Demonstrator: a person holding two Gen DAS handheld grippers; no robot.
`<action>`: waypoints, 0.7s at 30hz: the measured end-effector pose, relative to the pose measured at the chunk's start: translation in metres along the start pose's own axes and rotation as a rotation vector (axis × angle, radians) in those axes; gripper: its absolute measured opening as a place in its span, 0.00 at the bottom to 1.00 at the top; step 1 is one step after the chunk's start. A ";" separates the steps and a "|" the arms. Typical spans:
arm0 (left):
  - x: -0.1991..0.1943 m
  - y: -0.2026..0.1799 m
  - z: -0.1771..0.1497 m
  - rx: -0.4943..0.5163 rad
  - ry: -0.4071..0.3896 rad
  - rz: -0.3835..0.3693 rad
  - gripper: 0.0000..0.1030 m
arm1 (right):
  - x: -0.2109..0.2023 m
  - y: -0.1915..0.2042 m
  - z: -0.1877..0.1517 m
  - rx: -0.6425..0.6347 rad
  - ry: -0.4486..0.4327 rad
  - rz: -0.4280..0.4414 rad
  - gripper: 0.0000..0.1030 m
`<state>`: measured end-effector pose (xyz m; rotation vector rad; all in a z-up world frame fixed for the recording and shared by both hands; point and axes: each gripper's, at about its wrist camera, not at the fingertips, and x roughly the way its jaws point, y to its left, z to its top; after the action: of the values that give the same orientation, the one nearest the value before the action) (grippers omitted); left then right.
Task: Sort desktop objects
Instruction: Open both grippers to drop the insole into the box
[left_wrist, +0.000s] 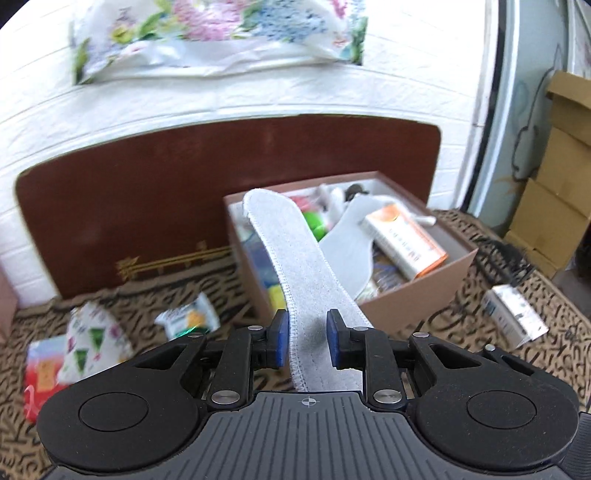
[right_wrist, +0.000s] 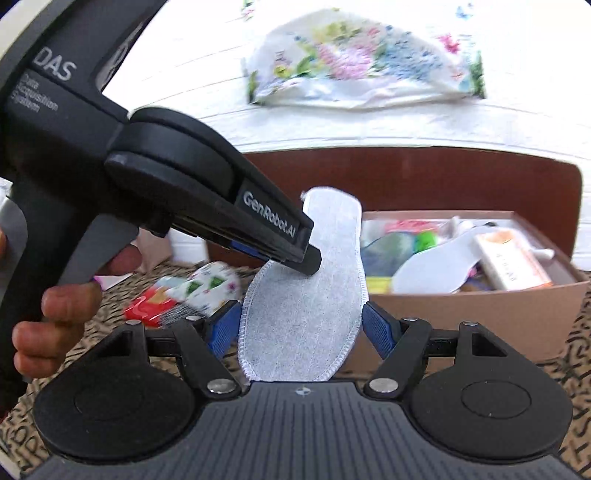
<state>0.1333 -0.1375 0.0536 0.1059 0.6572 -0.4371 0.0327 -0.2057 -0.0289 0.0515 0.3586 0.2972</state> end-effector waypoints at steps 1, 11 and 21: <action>0.006 -0.002 0.005 0.000 0.000 -0.007 0.22 | 0.002 -0.006 0.002 0.007 0.000 -0.008 0.74; 0.065 -0.010 0.049 0.006 -0.028 -0.062 0.22 | 0.042 -0.053 0.023 -0.003 0.001 -0.082 0.74; 0.124 -0.009 0.080 0.004 -0.005 -0.088 0.23 | 0.094 -0.090 0.037 -0.017 0.036 -0.133 0.74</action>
<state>0.2625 -0.2087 0.0412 0.0799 0.6573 -0.5235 0.1547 -0.2637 -0.0357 0.0059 0.3934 0.1701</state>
